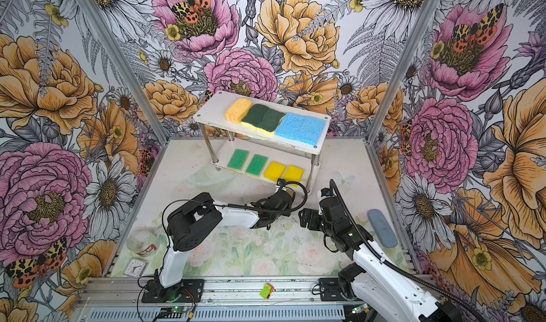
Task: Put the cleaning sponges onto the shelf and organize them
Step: 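Close the left gripper on the tan sponge and pull it out, then lift the tan sponge with the left gripper up over the top shelf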
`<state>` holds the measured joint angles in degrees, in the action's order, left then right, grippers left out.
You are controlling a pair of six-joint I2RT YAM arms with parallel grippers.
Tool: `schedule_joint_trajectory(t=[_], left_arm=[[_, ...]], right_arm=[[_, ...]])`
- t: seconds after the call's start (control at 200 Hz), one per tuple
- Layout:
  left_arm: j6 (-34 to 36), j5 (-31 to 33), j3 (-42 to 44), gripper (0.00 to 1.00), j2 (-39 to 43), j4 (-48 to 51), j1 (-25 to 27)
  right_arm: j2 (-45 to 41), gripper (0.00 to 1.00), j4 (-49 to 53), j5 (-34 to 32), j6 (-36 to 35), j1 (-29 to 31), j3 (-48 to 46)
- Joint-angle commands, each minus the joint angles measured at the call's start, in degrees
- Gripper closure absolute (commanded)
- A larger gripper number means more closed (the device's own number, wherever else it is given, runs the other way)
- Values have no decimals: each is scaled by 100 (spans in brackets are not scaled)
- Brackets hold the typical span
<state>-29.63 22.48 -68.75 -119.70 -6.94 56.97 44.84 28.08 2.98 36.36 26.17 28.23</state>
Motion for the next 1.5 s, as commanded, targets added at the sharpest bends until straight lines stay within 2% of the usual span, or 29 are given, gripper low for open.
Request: schedule_joint_trajectory(t=[0.0,0.21,0.365,0.641,1.016,1.106,1.186,1.271,1.496], left_arm=[[12,-71,58,53,82,-12,-54],[275,-534,274,57,387,298,-35],[396,-526,437,61,720,821,46],[398,-704,1108,61,1489,1155,117],[775,-1009,2045,63,3021,1801,213],[894,-1360,2027,63,3426,2182,148],[843,-1381,1806,64,3753,2842,-13],[852,-1709,1619,65,4215,3214,-311],[1179,-2775,1109,63,5406,3647,-1513]], right_arm=[[-139,8,28,-81,-59,-40,-63],[-198,8,84,-90,-69,-60,-44],[-148,8,119,-83,-79,-67,13],[-107,8,119,-85,-102,-86,40],[40,8,128,-19,-182,-104,180],[85,8,130,33,-212,-104,248],[138,8,137,82,-247,-104,312],[235,8,146,138,-270,-108,391],[481,8,137,287,-217,-104,599]])
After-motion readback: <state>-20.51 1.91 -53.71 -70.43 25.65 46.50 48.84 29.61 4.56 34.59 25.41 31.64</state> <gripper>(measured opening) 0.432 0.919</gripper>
